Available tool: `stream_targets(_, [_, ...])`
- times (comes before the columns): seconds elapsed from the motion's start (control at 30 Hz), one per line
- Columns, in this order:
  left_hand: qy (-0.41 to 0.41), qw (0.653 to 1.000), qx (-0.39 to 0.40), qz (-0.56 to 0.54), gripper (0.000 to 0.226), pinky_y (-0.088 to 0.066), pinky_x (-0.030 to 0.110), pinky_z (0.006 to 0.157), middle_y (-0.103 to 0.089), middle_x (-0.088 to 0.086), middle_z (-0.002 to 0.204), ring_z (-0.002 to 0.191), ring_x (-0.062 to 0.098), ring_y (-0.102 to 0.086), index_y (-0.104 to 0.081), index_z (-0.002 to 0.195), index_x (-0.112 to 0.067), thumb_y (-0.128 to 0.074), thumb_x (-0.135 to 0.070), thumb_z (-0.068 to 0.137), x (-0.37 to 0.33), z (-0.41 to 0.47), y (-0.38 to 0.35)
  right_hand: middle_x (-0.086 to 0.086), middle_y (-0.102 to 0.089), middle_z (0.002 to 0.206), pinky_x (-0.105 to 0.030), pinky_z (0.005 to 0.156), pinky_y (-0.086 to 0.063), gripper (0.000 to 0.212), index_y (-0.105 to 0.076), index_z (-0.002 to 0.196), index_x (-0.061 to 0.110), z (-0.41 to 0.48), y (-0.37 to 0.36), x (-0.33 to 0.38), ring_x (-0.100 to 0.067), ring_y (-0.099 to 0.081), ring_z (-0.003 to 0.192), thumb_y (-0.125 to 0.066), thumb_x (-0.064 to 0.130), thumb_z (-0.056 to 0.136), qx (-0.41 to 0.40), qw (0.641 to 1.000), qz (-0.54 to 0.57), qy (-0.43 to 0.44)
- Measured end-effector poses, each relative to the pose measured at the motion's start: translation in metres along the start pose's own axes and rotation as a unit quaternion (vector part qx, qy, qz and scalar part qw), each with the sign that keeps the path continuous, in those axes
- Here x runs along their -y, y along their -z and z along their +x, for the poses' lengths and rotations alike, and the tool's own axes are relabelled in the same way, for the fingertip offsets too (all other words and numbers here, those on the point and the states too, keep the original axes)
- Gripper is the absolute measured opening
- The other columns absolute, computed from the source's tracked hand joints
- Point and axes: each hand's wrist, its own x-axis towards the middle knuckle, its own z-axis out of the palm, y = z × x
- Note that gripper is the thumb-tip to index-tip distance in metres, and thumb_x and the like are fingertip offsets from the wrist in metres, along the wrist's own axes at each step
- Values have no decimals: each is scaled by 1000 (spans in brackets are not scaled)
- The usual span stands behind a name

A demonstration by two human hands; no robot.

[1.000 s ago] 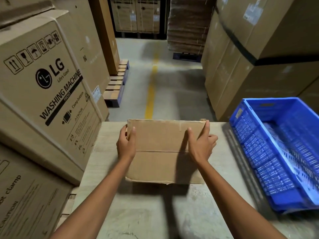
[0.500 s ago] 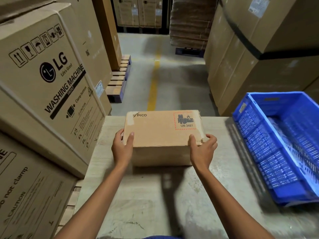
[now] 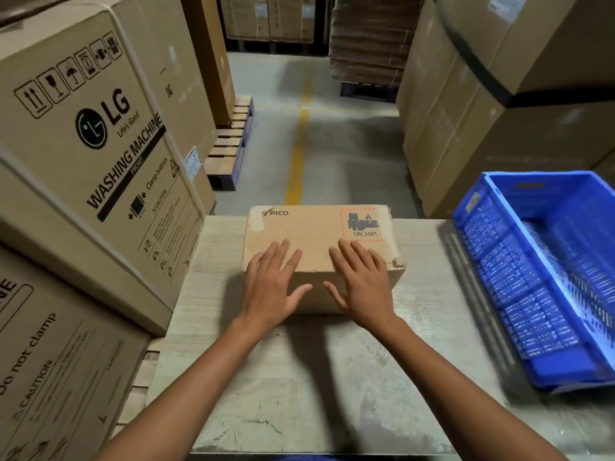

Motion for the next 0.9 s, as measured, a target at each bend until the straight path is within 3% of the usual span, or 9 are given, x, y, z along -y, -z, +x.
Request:
stream_targets(0.17, [11,1000,9,-11,65,-47,44,93,-65,11,129,116,33,-62,-69,124,-15,-92,-25,64,-4,10,4,-10,-62,136,-43,94,-43,57,-65,127,14,7,-2,-2,-32,-57,123,-85,29,76,-24,1000,-11,-7])
stream_targets(0.33, [6,1000,16,9,67,-47,47,96,-62,11,133,119,31,-58,-66,128,-17,-90,-32,67,-2,11,6,-11,-61,137,-45,95,-44,59,-64,128,14,7,3,-1,-33,-56,123,-85,32,76,-10,1000,0,-13])
stream_targets(0.43, [14,996,66,52,74,-40,48,102,-48,13,149,131,32,-49,-53,142,-19,-82,-36,76,-8,13,10,-12,-54,145,-47,96,-44,74,-57,136,17,12,12,-2,-34,-52,129,-83,45,73,55,998,-17,0])
stream_targets(0.5, [20,992,94,76,77,-37,47,101,-43,11,154,131,31,-46,-47,147,-21,-79,-32,78,-11,16,13,-13,-52,148,-47,97,-44,78,-54,139,18,15,11,-2,-35,-50,133,-85,44,72,90,995,-42,-5])
stream_targets(0.6, [23,991,104,80,75,-39,44,93,-50,8,148,122,29,-51,-52,143,-23,-83,-30,75,-9,23,15,-12,-58,142,-46,92,-45,73,-59,134,18,19,10,3,-34,-54,127,-89,35,70,95,994,-38,-29])
stream_targets(0.67, [6,992,99,76,71,-38,44,96,-53,6,146,121,28,-51,-54,141,-25,-80,-41,77,-3,27,17,-11,-60,136,-46,87,-46,69,-62,129,19,21,14,3,-35,-57,120,-89,37,68,90,995,-32,-25])
stream_targets(0.77, [-11,994,111,18,73,-29,49,113,-49,6,147,134,28,-43,-53,142,-24,-49,-70,86,9,38,24,-3,-61,127,-46,86,-44,58,-65,120,25,32,26,-8,-27,-56,114,-58,69,83,78,997,14,-2])
stream_targets(0.83, [1,989,143,-28,75,-17,51,121,-29,7,162,150,28,-21,-39,151,-24,-35,-70,93,12,53,29,-1,-57,134,-46,97,-41,73,-63,125,26,48,33,-13,-23,-50,125,-29,78,87,130,991,40,-11])
stream_targets(0.9, [17,983,177,-34,71,-6,50,124,-7,5,168,155,24,-2,-22,158,-25,-33,-63,99,13,69,30,-4,-43,153,-49,111,-32,85,-53,139,24,64,31,-16,-26,-35,144,-12,76,87,184,982,44,-22])
